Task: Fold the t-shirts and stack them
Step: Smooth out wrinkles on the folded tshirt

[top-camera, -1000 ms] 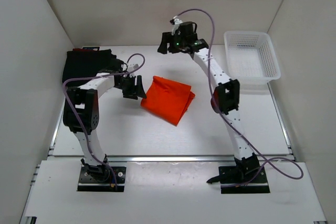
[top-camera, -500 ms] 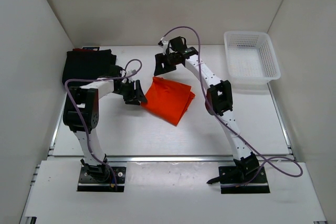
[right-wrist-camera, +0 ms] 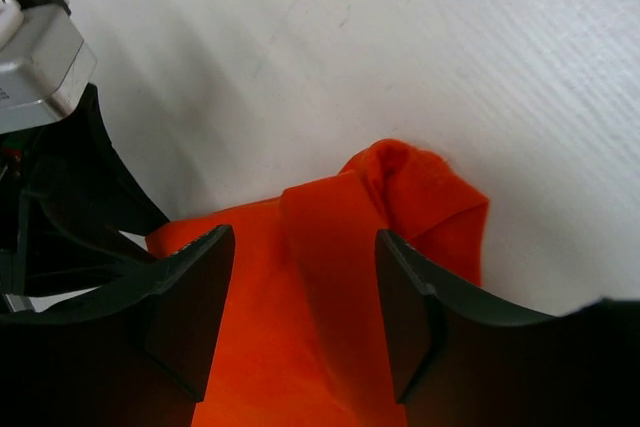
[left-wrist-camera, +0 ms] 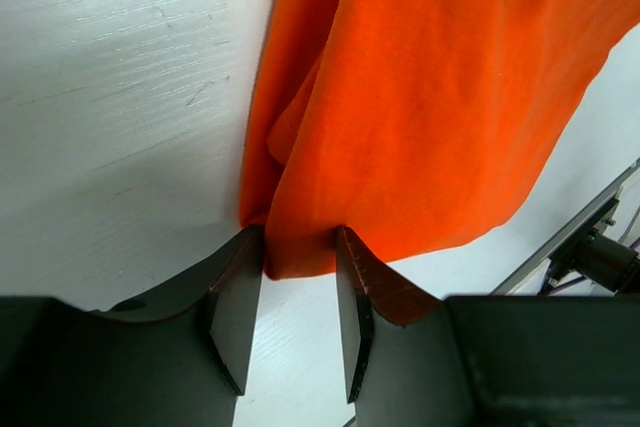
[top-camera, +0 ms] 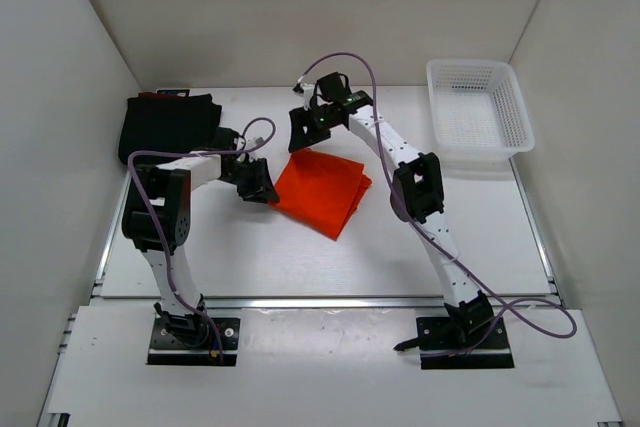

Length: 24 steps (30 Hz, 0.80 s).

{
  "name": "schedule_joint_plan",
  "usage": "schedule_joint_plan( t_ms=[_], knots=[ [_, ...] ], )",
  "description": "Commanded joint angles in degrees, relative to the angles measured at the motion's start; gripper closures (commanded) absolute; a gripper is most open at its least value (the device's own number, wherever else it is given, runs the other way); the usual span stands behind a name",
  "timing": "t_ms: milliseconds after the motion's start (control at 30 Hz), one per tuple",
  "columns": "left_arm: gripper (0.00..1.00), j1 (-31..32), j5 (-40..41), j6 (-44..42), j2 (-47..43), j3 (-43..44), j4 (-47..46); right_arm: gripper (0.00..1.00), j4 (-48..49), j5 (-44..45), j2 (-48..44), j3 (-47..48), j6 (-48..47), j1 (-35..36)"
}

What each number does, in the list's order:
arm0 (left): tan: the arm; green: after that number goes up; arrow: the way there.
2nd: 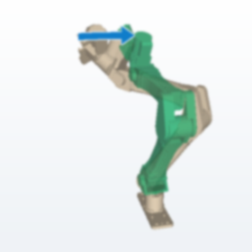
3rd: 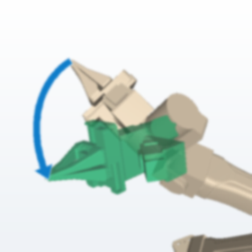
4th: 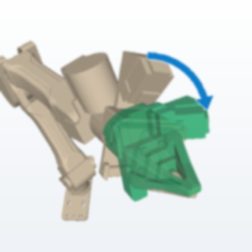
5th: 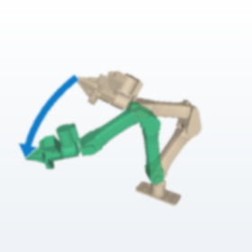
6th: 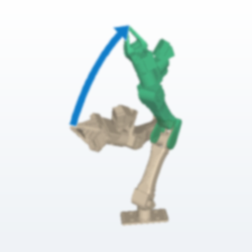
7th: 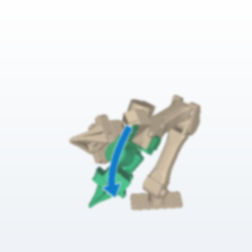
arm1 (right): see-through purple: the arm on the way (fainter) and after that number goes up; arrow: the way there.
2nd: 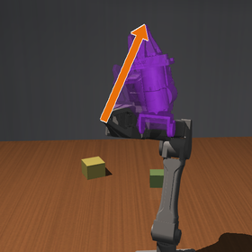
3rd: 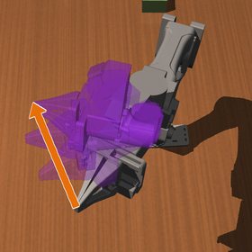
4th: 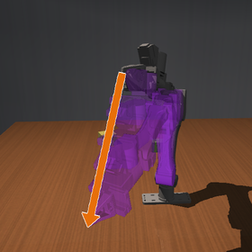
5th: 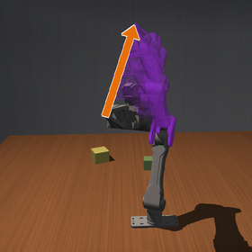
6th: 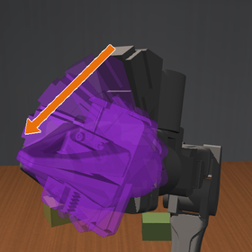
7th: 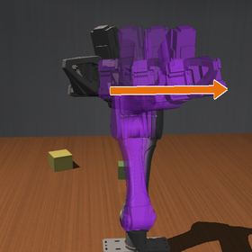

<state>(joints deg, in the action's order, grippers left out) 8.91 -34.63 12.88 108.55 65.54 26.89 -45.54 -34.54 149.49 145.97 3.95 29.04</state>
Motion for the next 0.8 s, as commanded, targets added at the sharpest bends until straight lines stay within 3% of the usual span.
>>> schedule_joint_plan(
  t_ms=[0, 167, 400, 500, 600, 767],
  knots=[
    [0.54, -0.8, 0.4, -1.2, 0.3, 0.5, -0.3, 0.43, -1.6, 2.4, -4.6, -0.9, -1.7, 2.4],
    [0.54, -0.2, 0.7, -1.4, 0.5, 0.3, -0.3, 0.43, -1.5, 7.7, -2.1, 2.1, -1.4, 2.2],
    [0.7, 0.4, 0.3, -2.2, 0.5, 0.2, 0.4, 0.61, -2.1, 9.9, 0.8, 3.2, -0.6, 1.1],
    [0.71, 0.3, 0.1, -2.2, 0.5, 0.0, 0.4, 0.74, -1.8, 9.6, 0.9, 2.5, -0.3, 0.4],
    [0.74, 0.2, -0.7, -2.9, 0.9, 0.1, 0.8, 0.96, -1.1, 9.0, 1.7, 2.9, 0.2, -0.2],
    [0.73, 0.5, -0.7, -3.1, 0.8, -0.5, 1.3, 0.96, -1.0, 8.6, 1.8, 4.1, 0.3, -1.0]
  ],
)
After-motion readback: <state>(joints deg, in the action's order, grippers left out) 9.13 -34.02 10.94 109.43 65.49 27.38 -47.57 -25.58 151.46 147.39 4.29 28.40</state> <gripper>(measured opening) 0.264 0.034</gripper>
